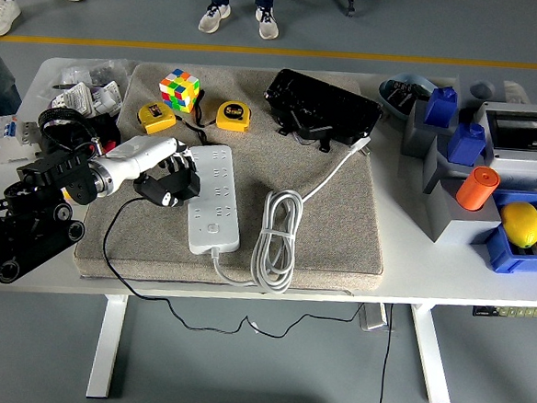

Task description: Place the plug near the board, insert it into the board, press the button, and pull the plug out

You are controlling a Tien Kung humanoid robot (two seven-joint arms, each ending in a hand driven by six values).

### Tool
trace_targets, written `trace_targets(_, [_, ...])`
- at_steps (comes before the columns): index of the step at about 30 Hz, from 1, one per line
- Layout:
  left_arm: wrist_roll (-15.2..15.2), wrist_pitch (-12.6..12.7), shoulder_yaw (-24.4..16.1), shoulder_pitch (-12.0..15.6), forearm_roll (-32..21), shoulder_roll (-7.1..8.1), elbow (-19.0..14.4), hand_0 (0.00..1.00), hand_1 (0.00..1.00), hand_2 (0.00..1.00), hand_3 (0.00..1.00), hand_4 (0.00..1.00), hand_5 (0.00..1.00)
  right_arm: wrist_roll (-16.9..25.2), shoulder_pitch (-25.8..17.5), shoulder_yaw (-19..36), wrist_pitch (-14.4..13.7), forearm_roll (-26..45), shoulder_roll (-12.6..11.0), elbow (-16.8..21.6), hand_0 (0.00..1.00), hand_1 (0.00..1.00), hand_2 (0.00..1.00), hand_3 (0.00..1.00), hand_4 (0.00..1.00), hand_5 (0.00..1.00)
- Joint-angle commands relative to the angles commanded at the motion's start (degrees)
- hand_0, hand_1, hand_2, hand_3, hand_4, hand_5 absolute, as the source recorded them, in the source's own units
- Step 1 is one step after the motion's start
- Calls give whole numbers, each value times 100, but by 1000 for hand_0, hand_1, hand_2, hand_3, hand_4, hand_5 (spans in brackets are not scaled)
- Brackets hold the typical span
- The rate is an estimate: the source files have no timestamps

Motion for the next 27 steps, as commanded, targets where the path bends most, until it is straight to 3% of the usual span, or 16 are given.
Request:
trace_targets(1, [-2, -11, -3, 1, -22, 2, -3, 622, 660, 638, 723, 998, 242, 0, -1, 1, -1, -3, -1, 1, 714, 720, 735, 651, 998, 627])
trace_targets(6, [-39, -5, -22, 10, -113, 2, -10, 622, 660, 638, 723, 998, 242, -2, 2, -3, 1, -8, 1, 2, 714, 720, 735, 651, 998, 627])
trace_targets(7, [-42, -10, -23, 9, -133, 2, -9, 691, 711, 717, 772, 998, 320, -2, 2, -2, 3, -7, 1, 3, 715, 720, 735, 649, 998, 627])
trace_targets(12, [-44, -5, -26, 14, -192, 5, -5, 691, 711, 717, 772, 998, 320, -2, 1, -10, 4, -5, 4, 1, 715, 720, 735, 649, 998, 627])
trace_targets(13, [-48, -1, -29, 18, -203, 5, -4, 708, 729, 750, 803, 998, 417, -2, -3, -14, 4, -5, 3, 1, 714, 720, 735, 649, 998, 626])
trace_targets(23, [-186, 145, -186, 118, -323, 46, -151, 714, 733, 754, 809, 998, 438, -1, -11, 6, 3, -6, 6, 0, 714, 720, 735, 649, 998, 625])
trace_targets(24, [-225, 197, -234, 154, -334, 51, -186, 714, 733, 754, 809, 998, 438, 0, -12, 10, 3, -8, 5, 1, 714, 720, 735, 649, 998, 625])
trace_targets(25, [-262, 250, -286, 191, -370, 61, -223, 718, 721, 734, 776, 998, 503, 0, -13, 15, 3, -10, 6, 1, 713, 720, 734, 648, 998, 619])
trace_targets(27, [-415, 459, -452, 312, -556, 98, -344, 718, 721, 734, 776, 998, 503, 1, -12, 14, 4, -16, 8, 3, 713, 720, 734, 648, 998, 619])
